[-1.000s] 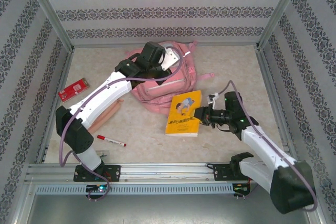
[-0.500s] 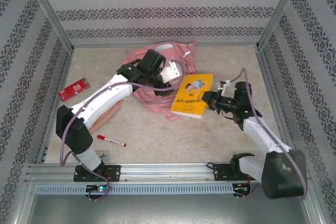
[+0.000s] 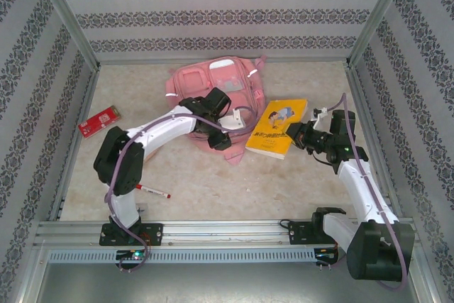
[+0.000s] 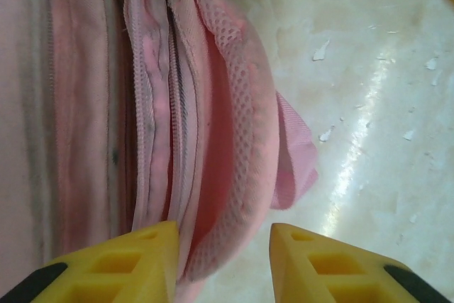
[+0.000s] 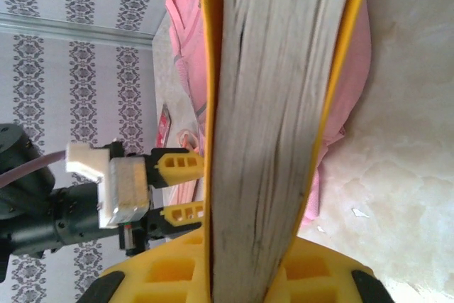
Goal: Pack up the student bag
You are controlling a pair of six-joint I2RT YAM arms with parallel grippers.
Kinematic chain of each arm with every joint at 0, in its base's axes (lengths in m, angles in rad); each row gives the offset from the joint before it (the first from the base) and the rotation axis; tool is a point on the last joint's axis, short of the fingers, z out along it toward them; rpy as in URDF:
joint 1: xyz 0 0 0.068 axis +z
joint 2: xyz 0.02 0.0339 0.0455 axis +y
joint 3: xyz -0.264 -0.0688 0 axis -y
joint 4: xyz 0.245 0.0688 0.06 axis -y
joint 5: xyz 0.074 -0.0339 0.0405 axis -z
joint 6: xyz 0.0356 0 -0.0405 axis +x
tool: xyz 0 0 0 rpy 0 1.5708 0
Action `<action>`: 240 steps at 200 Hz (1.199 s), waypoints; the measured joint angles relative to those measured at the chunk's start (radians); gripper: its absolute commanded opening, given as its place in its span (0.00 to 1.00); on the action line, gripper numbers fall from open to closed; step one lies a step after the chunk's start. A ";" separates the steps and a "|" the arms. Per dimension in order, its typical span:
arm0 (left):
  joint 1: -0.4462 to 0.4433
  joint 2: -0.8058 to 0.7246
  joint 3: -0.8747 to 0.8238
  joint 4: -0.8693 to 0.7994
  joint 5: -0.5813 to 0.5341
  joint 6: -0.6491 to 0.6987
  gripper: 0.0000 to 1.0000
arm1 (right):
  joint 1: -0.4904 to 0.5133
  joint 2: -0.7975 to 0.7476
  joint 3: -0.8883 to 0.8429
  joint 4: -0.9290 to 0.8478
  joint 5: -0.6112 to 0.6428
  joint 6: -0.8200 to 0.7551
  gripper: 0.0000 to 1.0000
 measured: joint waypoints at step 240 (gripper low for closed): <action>0.053 0.063 0.163 0.075 -0.001 -0.079 0.49 | 0.000 -0.046 -0.016 -0.046 -0.031 -0.020 0.00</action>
